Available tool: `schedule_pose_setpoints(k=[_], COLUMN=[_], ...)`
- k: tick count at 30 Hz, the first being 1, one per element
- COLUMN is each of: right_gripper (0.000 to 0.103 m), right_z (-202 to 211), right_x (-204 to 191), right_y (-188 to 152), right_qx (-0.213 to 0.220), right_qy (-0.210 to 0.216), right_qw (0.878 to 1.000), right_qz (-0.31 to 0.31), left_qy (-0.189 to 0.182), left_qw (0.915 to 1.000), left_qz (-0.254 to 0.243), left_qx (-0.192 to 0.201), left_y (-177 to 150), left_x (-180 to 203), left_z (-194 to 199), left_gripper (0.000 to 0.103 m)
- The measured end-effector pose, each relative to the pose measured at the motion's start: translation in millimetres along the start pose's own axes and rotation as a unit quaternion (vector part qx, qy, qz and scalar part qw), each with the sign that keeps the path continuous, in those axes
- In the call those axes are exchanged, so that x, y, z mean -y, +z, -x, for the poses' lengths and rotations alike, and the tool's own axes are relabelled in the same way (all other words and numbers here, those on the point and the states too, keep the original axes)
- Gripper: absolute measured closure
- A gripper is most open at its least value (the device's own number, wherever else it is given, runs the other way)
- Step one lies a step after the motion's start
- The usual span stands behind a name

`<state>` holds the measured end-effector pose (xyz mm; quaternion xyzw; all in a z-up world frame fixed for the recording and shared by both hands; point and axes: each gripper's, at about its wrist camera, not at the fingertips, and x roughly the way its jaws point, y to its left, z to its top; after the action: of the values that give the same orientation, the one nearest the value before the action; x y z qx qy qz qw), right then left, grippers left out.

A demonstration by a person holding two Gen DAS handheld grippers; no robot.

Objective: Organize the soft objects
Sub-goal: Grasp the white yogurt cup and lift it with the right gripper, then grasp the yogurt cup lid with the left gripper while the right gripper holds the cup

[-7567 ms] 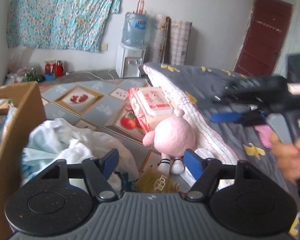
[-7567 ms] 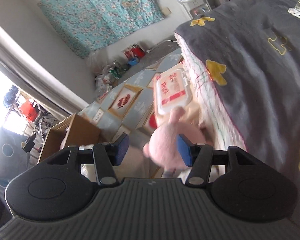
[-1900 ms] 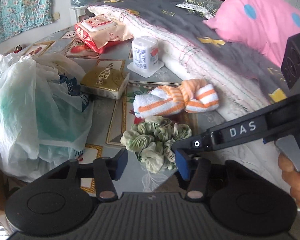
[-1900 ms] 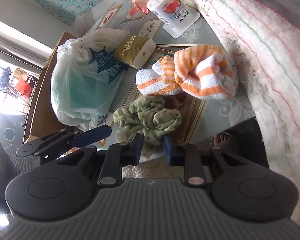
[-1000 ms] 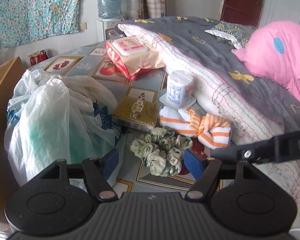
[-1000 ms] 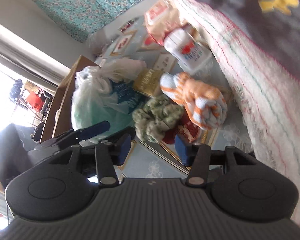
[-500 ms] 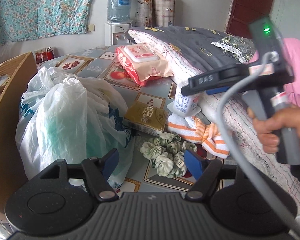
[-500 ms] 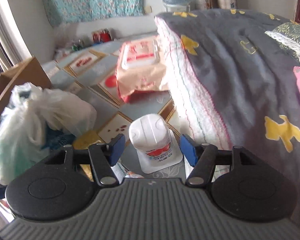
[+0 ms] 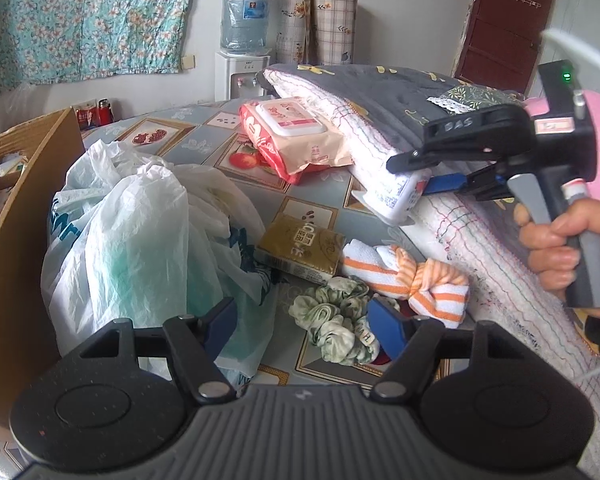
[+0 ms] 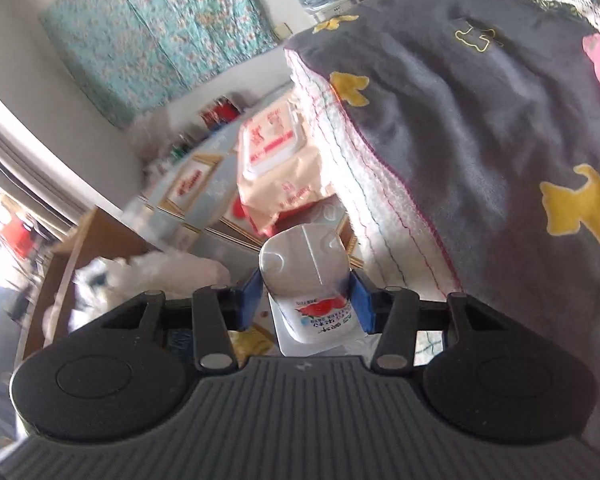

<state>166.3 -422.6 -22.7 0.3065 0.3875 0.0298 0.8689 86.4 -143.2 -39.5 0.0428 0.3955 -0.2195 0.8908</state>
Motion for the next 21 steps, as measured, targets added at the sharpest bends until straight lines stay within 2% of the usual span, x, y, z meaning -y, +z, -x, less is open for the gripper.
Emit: schedule_pose_setpoints(k=[4,7,9,12,21], right_gripper=[0.057,0.057,0.057,0.057,0.057], right_z=[24,30,30,32,40], right_x=[1,4,4,-1,-28], right_y=[-6,-18,-28,-44,-64], right_qx=[-0.003,-0.031,-0.060,-0.101,-0.221], right_qy=[0.061,0.116,0.155,0.199,0.281], right_qw=[0.997,0.990,0.981,0.967,0.925], right_qz=[-0.038,-0.076,-0.104,-0.127,-0.128], left_qy=[-0.003,-0.013,-0.019,-0.024,-0.047], left_qw=[0.9999,0.9995,0.9990,0.9975,0.9906], left_qz=[-0.004,-0.010,-0.019,-0.039,-0.086], left_qx=[0.013,0.026,0.037,0.054,0.095], left_y=[2,1,-1,-6,-28], left_x=[5,8,12,15,15], left_z=[8,17,23,33,61], left_gripper=[0.030,0.030,0.029,0.023,0.013])
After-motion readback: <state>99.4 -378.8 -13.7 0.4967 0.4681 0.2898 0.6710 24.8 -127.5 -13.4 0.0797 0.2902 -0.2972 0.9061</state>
